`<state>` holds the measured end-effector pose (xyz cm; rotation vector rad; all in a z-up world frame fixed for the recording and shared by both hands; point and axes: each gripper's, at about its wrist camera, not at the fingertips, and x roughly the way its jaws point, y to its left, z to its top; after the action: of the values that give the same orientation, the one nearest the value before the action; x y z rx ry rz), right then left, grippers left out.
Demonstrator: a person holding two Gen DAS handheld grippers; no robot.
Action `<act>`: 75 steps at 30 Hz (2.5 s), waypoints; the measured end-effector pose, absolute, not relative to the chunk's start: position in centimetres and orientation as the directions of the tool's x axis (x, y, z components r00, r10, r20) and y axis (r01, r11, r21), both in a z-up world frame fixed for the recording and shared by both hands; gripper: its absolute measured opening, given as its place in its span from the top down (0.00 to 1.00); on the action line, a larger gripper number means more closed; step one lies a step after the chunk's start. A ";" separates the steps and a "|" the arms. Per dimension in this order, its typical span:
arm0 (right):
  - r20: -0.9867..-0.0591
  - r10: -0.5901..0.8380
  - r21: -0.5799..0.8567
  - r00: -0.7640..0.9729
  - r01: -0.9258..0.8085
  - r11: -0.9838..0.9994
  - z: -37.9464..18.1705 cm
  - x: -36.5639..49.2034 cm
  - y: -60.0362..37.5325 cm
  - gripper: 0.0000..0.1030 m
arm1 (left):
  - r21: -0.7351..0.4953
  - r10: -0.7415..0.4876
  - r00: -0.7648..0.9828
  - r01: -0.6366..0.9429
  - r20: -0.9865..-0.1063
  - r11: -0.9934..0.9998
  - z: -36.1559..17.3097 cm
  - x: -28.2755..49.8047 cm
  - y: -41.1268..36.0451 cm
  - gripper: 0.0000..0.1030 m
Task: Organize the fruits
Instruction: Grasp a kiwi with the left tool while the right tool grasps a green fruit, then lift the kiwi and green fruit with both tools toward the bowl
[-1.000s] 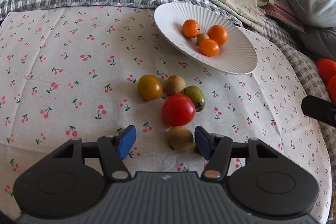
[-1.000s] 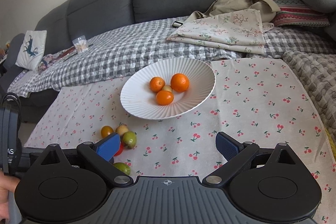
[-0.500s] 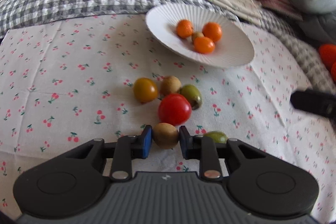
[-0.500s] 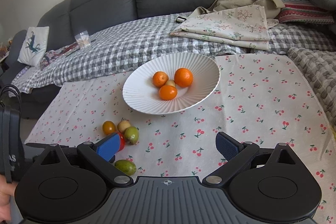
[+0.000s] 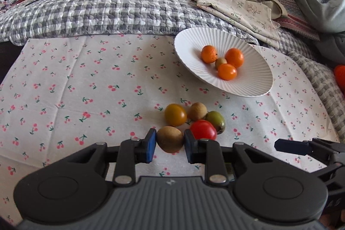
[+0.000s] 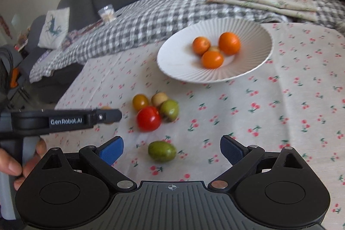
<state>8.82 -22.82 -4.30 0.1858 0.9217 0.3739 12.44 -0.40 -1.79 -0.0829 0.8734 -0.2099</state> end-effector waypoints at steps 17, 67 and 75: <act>-0.781 0.353 0.226 0.515 -0.294 0.929 -6.3 9.4 -19.6 0.69 | -0.115 -0.183 0.643 0.147 -0.744 0.982 -1.5 12.5 -0.1 0.75; -0.633 0.205 0.205 0.747 -0.094 0.974 -0.8 12.3 -27.6 0.69 | -0.054 -0.293 0.731 0.332 -0.617 0.942 0.3 16.6 -5.6 0.75; -0.633 0.197 0.187 0.748 -0.098 0.977 -1.4 14.5 -27.1 0.69 | -0.012 -0.300 0.743 0.367 -0.598 0.930 -0.6 18.4 -6.9 0.75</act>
<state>14.52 -27.10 -1.43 0.1454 0.7075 0.1619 18.41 -6.91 -0.60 0.1090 0.6357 -0.3662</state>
